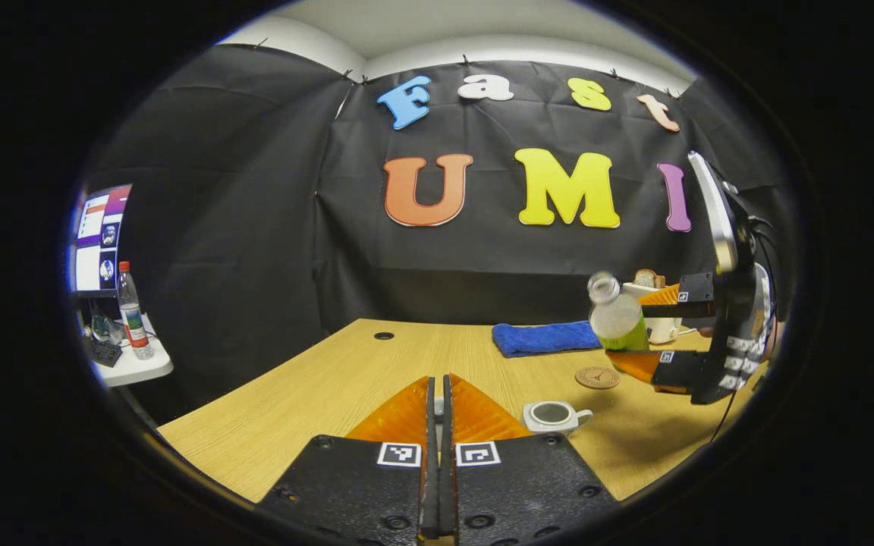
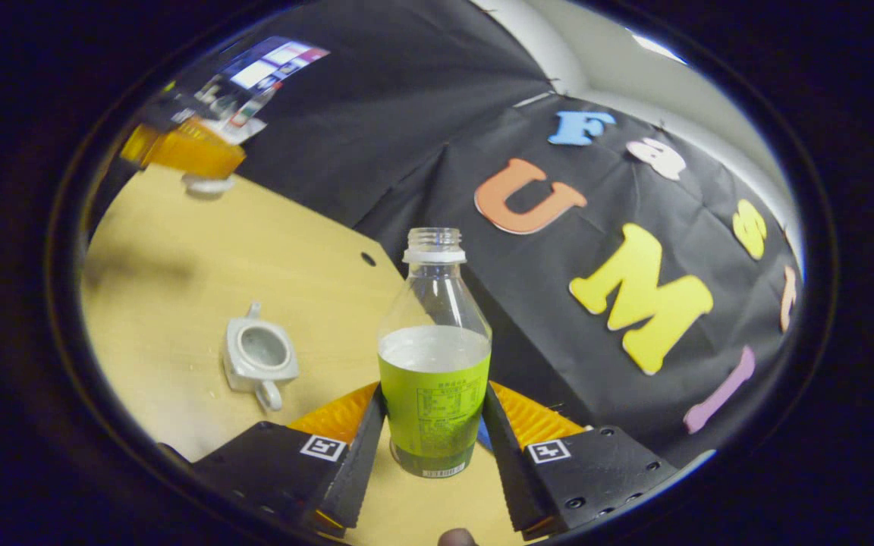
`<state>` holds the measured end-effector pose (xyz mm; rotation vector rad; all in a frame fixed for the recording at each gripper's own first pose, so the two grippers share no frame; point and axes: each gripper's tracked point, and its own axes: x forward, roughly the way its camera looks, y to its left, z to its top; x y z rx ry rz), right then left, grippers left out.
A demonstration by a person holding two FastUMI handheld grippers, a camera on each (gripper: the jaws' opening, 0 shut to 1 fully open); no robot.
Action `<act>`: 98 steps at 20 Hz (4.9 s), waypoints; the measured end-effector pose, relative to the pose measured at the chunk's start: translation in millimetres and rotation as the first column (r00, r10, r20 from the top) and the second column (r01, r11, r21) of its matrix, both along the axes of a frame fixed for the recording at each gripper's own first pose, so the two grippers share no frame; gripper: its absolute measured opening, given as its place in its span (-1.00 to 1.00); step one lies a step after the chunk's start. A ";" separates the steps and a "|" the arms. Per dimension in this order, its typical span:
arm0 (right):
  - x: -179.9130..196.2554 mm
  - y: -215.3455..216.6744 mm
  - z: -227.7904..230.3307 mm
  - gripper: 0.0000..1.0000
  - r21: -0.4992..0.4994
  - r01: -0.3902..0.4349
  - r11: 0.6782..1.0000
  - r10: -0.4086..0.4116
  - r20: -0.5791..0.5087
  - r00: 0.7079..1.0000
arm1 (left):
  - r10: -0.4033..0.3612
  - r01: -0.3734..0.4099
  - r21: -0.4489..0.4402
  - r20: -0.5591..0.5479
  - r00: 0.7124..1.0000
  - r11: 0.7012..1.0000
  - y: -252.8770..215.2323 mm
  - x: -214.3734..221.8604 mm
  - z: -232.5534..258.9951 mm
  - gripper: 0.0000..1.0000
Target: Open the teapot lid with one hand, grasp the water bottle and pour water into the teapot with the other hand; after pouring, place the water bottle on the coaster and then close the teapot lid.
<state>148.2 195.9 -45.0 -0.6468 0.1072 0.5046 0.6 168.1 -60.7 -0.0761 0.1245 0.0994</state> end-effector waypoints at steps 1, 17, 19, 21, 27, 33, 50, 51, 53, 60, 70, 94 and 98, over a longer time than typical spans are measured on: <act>4.4 -6.2 5.1 0.43 0.102 0.026 0.994 -0.021 -0.047 0.999 | -0.005 0.005 -0.002 0.003 1.000 1.000 -2.2 1.0 0.6 -0.95; 104.1 -44.7 -65.7 0.42 0.470 0.307 0.827 -0.172 -0.308 0.936 | -0.028 0.027 0.014 0.022 0.999 1.000 -9.6 0.1 7.1 -0.95; 104.5 -45.7 -66.2 0.42 0.475 0.314 0.822 -0.182 -0.304 0.935 | -0.027 0.027 0.014 0.020 0.999 1.000 -8.9 -0.1 6.3 -0.95; 106.0 -48.1 -67.2 0.47 0.485 0.321 0.814 -0.189 -0.301 0.935 | -0.028 0.028 0.013 0.019 0.999 1.000 -9.6 0.6 6.7 -0.95; 98.7 -49.5 -66.0 0.88 0.495 0.340 0.800 -0.182 -0.338 0.923 | -0.031 0.030 0.015 0.030 0.999 0.999 -15.1 2.6 9.1 -0.94; 44.0 -109.9 -42.1 0.96 0.537 0.378 0.754 -0.218 -0.339 0.915 | -0.105 0.106 0.000 0.067 0.992 0.994 -66.3 16.1 13.0 -0.94; -76.7 -231.0 -16.1 0.86 0.567 0.437 0.698 -0.411 -0.183 0.893 | -0.133 0.133 0.011 -0.029 0.991 0.991 -113.9 77.4 -42.7 -0.89; -77.1 -231.5 -15.9 0.86 0.568 0.435 0.698 -0.410 -0.180 0.894 | -0.126 0.127 0.011 -0.036 0.991 0.992 -112.7 79.2 -45.2 -0.89; -77.2 -231.4 -16.3 0.86 0.565 0.432 0.703 -0.412 -0.172 0.895 | -0.121 0.121 0.004 -0.050 0.991 0.993 -112.0 80.1 -51.8 -0.89; -75.7 -229.4 -18.5 0.92 0.559 0.424 0.712 -0.405 -0.166 0.899 | -0.111 0.110 -0.015 -0.045 0.993 0.994 -112.5 80.2 -53.1 -0.87; -81.7 -229.2 -16.0 0.92 0.586 0.410 0.699 -0.389 -0.170 0.905 | -0.082 0.078 -0.047 -0.085 0.993 0.996 -110.2 78.1 -63.9 -0.85; -135.5 -207.9 39.9 0.91 0.617 0.374 0.692 -0.433 -0.059 0.899 | -0.075 0.072 0.022 0.130 0.989 0.997 -157.4 -16.2 66.5 1.00; -146.9 -203.2 37.5 0.92 0.607 0.387 0.694 -0.440 -0.068 0.896 | -0.084 0.083 0.013 0.122 0.989 0.996 -159.8 -23.9 66.5 1.00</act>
